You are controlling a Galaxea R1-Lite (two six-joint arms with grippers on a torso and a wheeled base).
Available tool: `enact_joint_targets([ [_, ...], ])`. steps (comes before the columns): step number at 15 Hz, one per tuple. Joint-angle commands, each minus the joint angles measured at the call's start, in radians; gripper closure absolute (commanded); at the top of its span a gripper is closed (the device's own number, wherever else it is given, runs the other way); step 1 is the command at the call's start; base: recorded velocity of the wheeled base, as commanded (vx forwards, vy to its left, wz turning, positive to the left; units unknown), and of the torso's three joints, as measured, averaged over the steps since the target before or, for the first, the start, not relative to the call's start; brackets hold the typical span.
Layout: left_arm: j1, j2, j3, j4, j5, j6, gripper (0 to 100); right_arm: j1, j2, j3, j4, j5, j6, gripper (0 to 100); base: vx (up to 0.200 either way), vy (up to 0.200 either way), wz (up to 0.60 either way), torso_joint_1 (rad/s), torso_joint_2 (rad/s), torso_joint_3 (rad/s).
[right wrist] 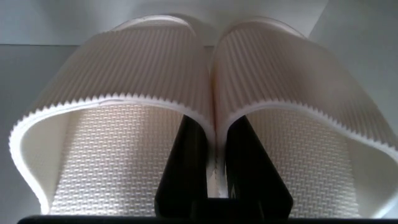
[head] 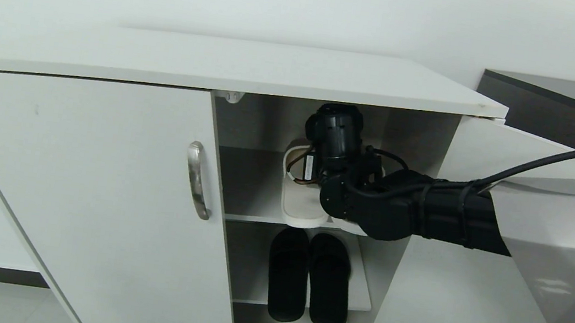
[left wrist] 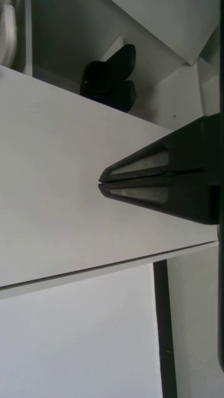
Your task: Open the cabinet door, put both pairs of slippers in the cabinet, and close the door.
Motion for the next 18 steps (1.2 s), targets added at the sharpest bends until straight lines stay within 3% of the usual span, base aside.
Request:
enact_joint_targets([
  [1,0.000,0.001,0.000,0.000,0.000,0.000,100,-0.002,0.017,-0.007,0.001,0.008,0.000,100,0.000,0.000,0.00,0.000,0.00,0.000],
  [10,0.000,0.001,0.000,0.000,0.000,0.000,100,-0.019,0.037,-0.008,0.001,0.016,0.006,100,0.000,0.000,0.00,0.000,0.00,0.000],
  [11,0.000,0.001,0.001,0.000,0.000,0.000,100,-0.019,0.037,-0.005,0.001,0.016,0.006,0,0.000,0.000,0.00,0.000,0.00,0.000],
  [18,0.000,0.001,0.001,0.000,0.000,-0.002,100,0.018,-0.037,0.105,-0.005,0.011,0.023,0,0.000,0.000,0.00,0.000,0.00,0.000],
])
